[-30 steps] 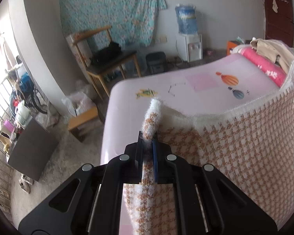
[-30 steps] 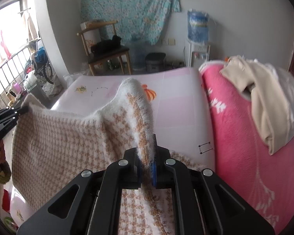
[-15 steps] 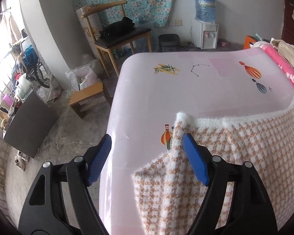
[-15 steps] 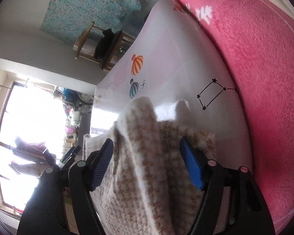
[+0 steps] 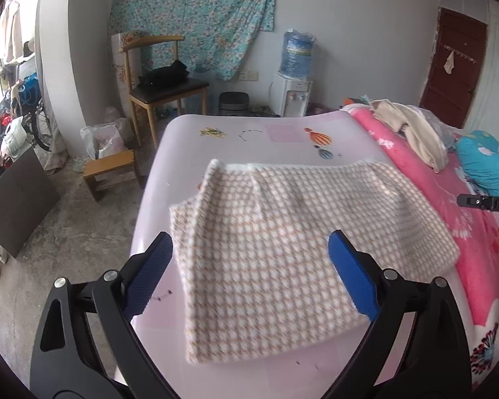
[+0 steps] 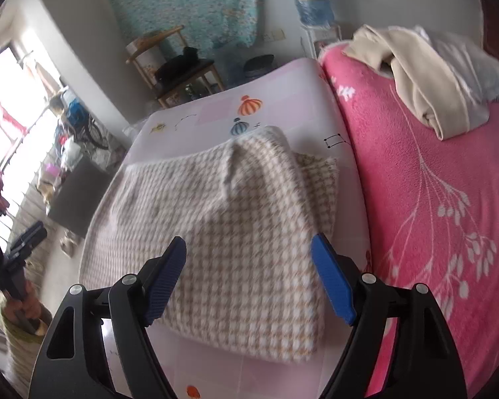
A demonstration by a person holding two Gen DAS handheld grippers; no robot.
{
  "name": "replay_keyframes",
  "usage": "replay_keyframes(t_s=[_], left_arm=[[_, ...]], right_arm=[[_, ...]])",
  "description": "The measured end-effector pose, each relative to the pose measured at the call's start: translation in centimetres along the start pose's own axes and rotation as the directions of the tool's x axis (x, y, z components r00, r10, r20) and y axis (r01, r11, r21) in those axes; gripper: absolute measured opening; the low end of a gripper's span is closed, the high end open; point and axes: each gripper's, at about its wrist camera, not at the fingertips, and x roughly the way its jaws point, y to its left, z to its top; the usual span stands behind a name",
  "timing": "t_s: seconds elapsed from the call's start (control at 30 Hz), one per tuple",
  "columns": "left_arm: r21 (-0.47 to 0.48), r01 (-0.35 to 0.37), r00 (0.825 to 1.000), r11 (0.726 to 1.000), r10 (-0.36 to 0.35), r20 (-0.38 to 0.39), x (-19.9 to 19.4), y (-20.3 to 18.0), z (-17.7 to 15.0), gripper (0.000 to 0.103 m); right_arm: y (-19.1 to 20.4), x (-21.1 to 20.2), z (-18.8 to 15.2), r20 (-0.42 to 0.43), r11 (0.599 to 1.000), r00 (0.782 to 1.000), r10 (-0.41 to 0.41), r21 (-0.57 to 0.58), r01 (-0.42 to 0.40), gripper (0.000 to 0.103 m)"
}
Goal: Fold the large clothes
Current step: 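Open both grippers and release the folded coat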
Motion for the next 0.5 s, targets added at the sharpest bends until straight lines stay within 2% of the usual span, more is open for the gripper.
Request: replay_keyframes(t_s=[0.1,0.17,0.27,0.4,0.5], left_arm=[[-0.014,0.055,0.998,0.998,-0.054,0.038,-2.7,-2.3,-3.1,0.095],[-0.037,0.061,0.995,0.997,-0.058,0.076,-4.2,-3.8,-5.0,0.095],[-0.082,-0.007,0.993,0.997,0.016,0.114,-5.4,-6.3,-7.3,0.095],[-0.103,-0.041,0.997,0.994,0.047,0.058,-5.4,-8.7,-9.5,0.095],[-0.063,-0.137,0.989,0.989,0.139,0.039,-5.3,-10.4,-10.5,0.095]], right_arm=[[3.6,-3.3,-4.8,0.072,0.996,0.997,-0.031,-0.076,0.037,0.088],[5.2,-4.6,-7.6,0.105,0.994,0.993,-0.052,-0.088,0.062,0.091],[7.2,-5.6,-11.2,0.13,0.99,0.987,-0.096,-0.092,0.109,0.094],[9.6,-6.4,-14.4,0.18,0.968,0.961,-0.208,-0.102,0.229,0.097],[11.0,-7.2,-15.9,0.228,0.948,0.939,-0.256,-0.13,0.29,0.097]])
